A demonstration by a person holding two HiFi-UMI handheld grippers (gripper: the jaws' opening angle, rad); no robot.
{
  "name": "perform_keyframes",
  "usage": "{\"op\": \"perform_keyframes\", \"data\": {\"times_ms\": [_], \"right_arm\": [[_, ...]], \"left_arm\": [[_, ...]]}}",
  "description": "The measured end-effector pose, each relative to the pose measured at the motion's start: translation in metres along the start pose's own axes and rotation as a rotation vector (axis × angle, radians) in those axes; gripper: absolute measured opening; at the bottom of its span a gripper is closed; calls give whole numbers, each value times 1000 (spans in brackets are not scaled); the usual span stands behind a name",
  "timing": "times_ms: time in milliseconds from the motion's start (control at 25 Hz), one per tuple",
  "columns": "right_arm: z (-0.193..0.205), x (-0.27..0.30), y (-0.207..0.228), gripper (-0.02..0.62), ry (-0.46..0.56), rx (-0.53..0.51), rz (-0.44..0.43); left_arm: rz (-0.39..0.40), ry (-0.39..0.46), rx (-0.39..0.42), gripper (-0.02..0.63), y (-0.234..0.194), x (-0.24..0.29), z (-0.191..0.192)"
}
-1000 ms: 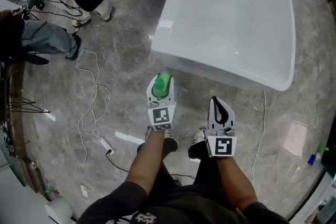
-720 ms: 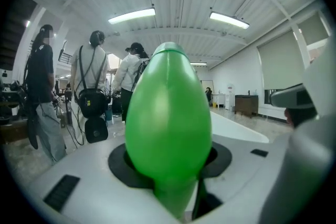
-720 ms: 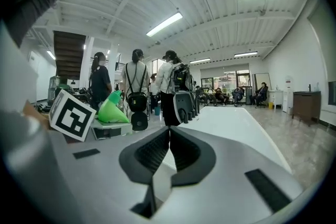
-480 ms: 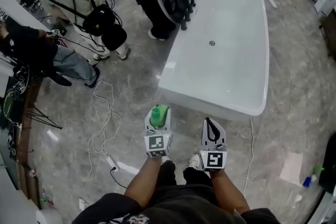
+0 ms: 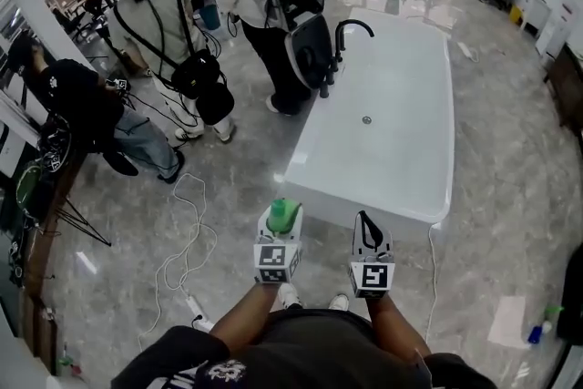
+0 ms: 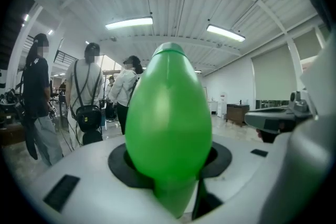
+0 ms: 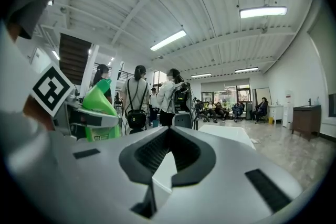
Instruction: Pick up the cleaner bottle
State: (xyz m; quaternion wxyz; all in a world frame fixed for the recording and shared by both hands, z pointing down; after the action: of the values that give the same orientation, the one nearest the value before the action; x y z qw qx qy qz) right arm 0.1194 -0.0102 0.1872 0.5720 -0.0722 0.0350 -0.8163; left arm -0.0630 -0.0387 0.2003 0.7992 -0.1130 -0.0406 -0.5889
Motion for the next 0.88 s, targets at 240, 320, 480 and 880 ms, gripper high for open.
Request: {"op": "perform_keyframes", "data": {"times_ms": [240, 320, 480, 880], "right_arm": [[-18, -4, -4, 15, 13, -31, 28], [-20, -5, -6, 15, 5, -34, 32], [-24, -10, -3, 15, 13, -42, 45], [-26, -17, -6, 15, 32, -45, 74]], "left_arm": [[21, 9, 35, 181, -6, -12, -5], [29, 13, 41, 181, -6, -15, -5], [38, 16, 42, 181, -1, -16, -6], [47, 30, 39, 181, -3, -24, -8]]}}
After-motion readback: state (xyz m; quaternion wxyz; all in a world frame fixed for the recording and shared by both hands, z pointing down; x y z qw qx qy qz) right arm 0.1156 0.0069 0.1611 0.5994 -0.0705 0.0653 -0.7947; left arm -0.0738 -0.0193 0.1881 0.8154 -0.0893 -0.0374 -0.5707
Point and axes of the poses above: the fingertips, and each gripper's own axes: x forward along the fingers, y to its right, z out of its underside, the point moved 3 cm from there along -x, backward along the fingers, and after that the axes turned 4 degrees about -x, right-handed, at the moved point
